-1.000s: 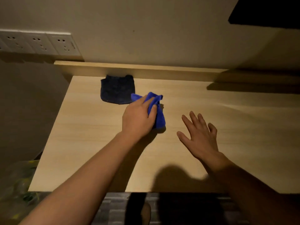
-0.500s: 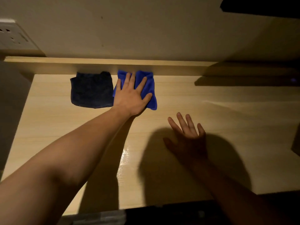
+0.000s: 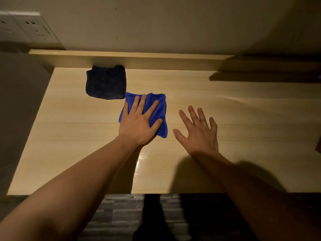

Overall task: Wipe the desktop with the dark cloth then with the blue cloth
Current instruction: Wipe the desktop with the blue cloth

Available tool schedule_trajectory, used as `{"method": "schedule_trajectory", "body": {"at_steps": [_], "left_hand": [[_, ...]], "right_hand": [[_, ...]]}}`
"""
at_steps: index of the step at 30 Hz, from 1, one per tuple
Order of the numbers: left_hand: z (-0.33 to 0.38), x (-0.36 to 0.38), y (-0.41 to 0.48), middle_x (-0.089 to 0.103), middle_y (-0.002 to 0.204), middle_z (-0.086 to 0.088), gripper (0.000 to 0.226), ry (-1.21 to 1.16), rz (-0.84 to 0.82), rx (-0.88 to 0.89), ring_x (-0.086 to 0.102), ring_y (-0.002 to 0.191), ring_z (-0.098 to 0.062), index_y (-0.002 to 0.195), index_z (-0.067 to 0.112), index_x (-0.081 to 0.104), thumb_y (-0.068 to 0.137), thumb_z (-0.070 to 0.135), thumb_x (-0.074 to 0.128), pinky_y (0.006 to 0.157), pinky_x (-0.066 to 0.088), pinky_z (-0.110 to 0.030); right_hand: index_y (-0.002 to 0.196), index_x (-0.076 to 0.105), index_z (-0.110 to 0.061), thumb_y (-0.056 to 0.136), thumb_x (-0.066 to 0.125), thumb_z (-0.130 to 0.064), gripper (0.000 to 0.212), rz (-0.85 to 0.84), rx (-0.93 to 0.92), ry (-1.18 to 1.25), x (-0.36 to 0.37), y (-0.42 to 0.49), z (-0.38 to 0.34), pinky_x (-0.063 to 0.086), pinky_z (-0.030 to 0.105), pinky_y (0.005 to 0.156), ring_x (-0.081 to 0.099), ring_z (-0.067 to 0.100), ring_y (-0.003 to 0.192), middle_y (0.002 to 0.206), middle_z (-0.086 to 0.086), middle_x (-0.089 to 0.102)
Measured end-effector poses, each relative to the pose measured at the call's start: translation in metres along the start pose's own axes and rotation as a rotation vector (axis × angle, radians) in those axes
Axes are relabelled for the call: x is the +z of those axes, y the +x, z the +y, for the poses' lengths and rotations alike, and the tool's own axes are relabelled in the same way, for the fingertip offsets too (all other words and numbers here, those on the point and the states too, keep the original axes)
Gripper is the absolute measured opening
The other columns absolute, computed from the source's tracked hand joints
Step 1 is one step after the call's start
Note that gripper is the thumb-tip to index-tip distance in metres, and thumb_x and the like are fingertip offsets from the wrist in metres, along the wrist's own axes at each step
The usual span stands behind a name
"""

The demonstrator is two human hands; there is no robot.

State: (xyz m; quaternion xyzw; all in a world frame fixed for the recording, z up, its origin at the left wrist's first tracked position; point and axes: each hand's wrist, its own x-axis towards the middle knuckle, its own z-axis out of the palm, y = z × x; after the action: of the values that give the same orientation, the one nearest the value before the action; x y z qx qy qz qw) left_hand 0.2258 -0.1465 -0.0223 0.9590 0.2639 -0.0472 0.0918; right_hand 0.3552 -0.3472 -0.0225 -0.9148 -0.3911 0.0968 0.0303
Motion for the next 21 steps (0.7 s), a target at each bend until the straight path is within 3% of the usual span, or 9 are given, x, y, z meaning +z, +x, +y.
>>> {"method": "schedule_trajectory", "body": {"at_steps": [6, 13, 15, 18, 21], "left_hand": [[0.024, 0.015, -0.085, -0.012, 0.179, 0.0, 0.076, -0.012, -0.019, -0.049, -0.014, 0.165, -0.024, 0.169, 0.043, -0.004, 0.102, 0.075, 0.012, 0.13, -0.008, -0.059], [0.048, 0.03, -0.158, -0.019, 0.176, 0.003, 0.073, -0.036, -0.033, -0.123, -0.02, 0.162, -0.019, 0.168, 0.039, -0.009, 0.104, 0.069, 0.009, 0.131, -0.013, -0.051], [0.052, 0.039, -0.173, -0.008, 0.177, 0.001, 0.07, -0.053, 0.013, -0.132, -0.008, 0.165, -0.022, 0.168, 0.035, -0.002, 0.106, 0.063, 0.011, 0.132, -0.005, -0.05], [0.064, 0.046, -0.191, 0.03, 0.172, -0.008, 0.063, -0.107, 0.157, -0.155, 0.032, 0.159, -0.03, 0.165, 0.023, 0.035, 0.109, 0.051, 0.029, 0.128, 0.022, -0.053], [0.08, 0.049, -0.208, 0.056, 0.158, -0.01, 0.055, -0.19, 0.281, -0.167, 0.057, 0.142, -0.033, 0.152, 0.016, 0.059, 0.107, 0.042, 0.04, 0.115, 0.048, -0.053]], "right_hand": [[0.165, 0.006, -0.044, 0.098, 0.016, -0.077, 0.076, 0.019, -0.011, -0.019, 0.0, -0.005, 0.001, 0.006, 0.057, 0.125, -0.005, 0.021, 0.162, 0.176, -0.007, -0.002], [0.165, 0.009, -0.044, 0.097, 0.016, -0.079, 0.076, 0.034, -0.029, 0.009, -0.001, -0.009, 0.001, 0.005, 0.056, 0.125, -0.004, 0.021, 0.162, 0.176, -0.007, -0.001], [0.165, 0.01, -0.044, 0.097, 0.016, -0.079, 0.076, 0.03, -0.044, 0.017, 0.0, -0.012, 0.0, 0.005, 0.056, 0.125, -0.004, 0.021, 0.162, 0.176, -0.007, 0.0], [0.164, 0.016, -0.044, 0.098, 0.02, -0.076, 0.074, 0.042, -0.051, 0.032, 0.005, -0.015, 0.0, 0.005, 0.055, 0.125, -0.001, 0.021, 0.162, 0.175, -0.008, 0.005], [0.154, 0.048, -0.036, 0.103, 0.04, -0.061, 0.057, 0.121, -0.084, 0.22, 0.007, -0.022, 0.004, 0.014, 0.049, 0.124, 0.018, 0.019, 0.159, 0.17, -0.004, 0.032]]}}
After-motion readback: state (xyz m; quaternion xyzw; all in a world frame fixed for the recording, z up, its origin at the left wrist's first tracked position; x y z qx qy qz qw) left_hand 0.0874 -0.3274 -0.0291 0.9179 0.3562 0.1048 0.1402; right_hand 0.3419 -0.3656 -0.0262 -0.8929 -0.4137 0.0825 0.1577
